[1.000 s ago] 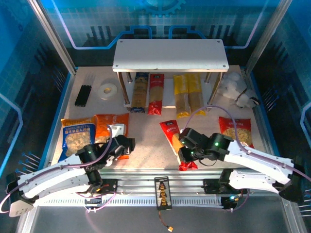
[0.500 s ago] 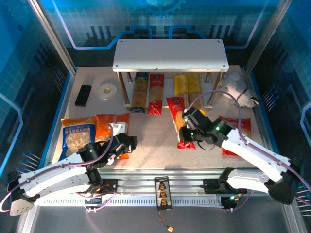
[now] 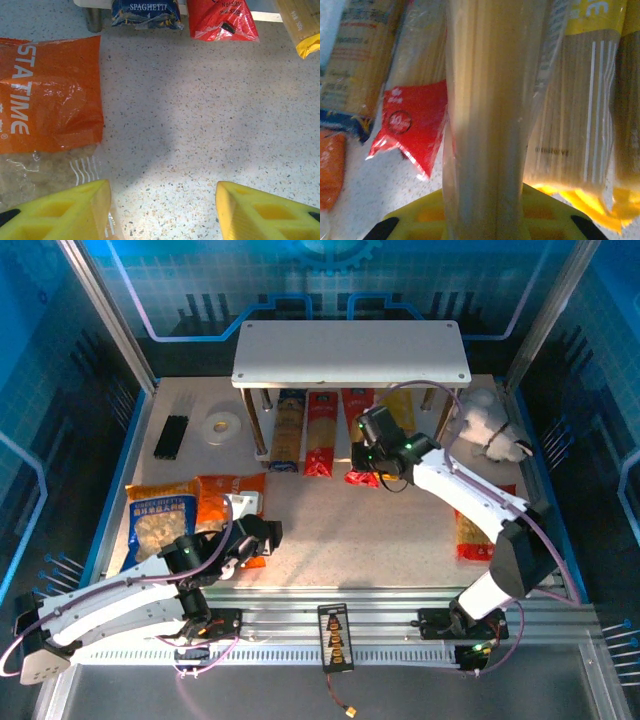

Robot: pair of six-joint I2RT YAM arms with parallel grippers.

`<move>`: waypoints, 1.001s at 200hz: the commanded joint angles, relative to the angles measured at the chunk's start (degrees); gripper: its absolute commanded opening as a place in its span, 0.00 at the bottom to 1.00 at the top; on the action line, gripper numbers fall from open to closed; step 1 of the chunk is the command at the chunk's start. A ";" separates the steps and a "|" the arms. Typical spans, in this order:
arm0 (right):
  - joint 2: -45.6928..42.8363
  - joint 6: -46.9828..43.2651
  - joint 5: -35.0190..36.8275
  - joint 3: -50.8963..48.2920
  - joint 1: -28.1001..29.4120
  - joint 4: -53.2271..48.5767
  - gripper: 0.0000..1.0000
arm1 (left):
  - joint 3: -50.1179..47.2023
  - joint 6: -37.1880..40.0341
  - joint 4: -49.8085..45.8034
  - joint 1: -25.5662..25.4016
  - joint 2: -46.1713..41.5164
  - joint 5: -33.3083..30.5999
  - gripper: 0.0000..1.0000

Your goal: Place and organize the pasta boxes and bags onto the shelf

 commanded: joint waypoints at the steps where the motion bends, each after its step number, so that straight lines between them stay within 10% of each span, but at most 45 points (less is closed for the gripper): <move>1: 2.63 -1.40 1.93 4.61 -1.00 7.94 0.00 | 1.38 0.24 -1.55 -0.26 -1.29 -0.01 0.58; 160: 18.88 2.87 1.11 11.71 -3.21 10.83 0.00 | 1.91 -0.14 -5.12 -0.22 -2.93 -1.54 0.60; 200: 19.56 3.55 0.59 10.67 -3.42 11.79 0.28 | 1.90 -0.29 -5.40 -0.20 -2.98 -1.52 0.60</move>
